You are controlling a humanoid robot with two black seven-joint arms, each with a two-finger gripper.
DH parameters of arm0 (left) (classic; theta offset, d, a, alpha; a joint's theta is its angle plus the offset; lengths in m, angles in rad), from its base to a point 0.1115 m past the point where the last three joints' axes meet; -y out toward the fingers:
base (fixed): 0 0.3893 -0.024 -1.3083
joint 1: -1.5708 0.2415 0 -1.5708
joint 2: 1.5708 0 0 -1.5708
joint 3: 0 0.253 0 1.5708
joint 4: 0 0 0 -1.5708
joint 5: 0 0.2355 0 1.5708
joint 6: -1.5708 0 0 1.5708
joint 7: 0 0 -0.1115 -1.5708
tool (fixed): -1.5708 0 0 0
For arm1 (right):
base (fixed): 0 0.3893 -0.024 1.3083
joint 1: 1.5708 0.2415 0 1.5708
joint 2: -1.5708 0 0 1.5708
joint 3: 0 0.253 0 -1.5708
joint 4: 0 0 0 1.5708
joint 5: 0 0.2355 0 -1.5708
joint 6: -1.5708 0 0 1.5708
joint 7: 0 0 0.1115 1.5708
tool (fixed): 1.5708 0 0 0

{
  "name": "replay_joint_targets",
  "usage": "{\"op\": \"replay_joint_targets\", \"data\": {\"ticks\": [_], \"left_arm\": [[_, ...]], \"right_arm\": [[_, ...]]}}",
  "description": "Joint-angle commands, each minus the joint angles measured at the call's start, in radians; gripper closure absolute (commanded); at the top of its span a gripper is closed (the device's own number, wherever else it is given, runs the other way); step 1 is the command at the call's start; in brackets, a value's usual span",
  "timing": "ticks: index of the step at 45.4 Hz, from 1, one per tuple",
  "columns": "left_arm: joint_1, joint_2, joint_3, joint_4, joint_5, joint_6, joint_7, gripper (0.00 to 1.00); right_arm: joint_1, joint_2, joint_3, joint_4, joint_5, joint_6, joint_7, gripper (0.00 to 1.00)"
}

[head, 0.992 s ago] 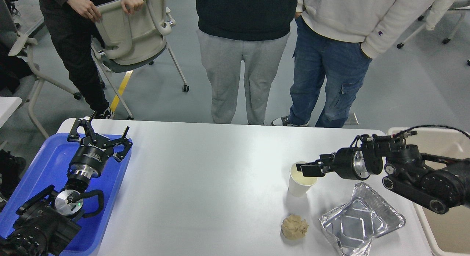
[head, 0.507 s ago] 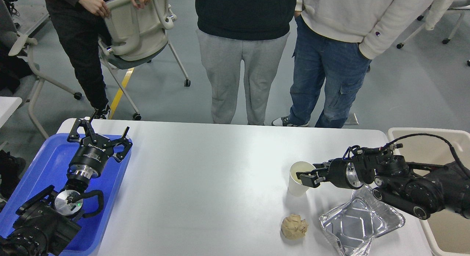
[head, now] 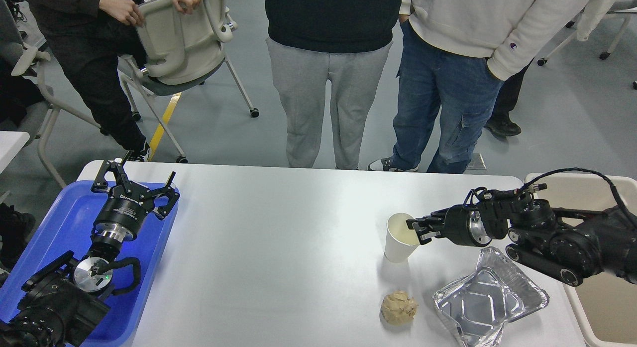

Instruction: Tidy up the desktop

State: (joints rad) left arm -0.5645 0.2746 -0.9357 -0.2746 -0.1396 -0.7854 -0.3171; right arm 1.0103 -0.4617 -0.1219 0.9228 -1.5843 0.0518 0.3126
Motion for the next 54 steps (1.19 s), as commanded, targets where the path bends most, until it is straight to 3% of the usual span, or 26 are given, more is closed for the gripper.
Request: {"op": "replay_joint_targets", "data": {"ticks": [1, 14, 22, 42, 54], "left_arm": [[0.0, 0.0, 0.0, 0.0, 0.0, 0.0, 0.0, 0.0], [0.0, 0.0, 0.0, 0.0, 0.0, 0.0, 0.0, 0.0], [0.0, 0.0, 0.0, 0.0, -0.001, 0.0, 0.0, 0.0], [0.0, 0.0, 0.0, 0.0, 0.0, 0.0, 0.0, 0.0], [0.0, 0.0, 0.0, 0.0, 0.0, 0.0, 0.0, 0.0]], "right_arm": [[0.014, -0.015, -0.004, 0.024, 0.013, 0.011, 0.017, 1.0], [0.232, -0.285, 0.01, 0.366, 0.237, 0.146, 0.016, 1.0], [0.398, -0.416, 0.018, 0.481, 0.313, 0.223, 0.016, 1.0], [0.528, -0.535, 0.027, 0.504, 0.342, 0.244, 0.011, 1.0], [0.447, -0.741, 0.027, 0.41, 0.532, 0.171, 0.013, 1.0]]}}
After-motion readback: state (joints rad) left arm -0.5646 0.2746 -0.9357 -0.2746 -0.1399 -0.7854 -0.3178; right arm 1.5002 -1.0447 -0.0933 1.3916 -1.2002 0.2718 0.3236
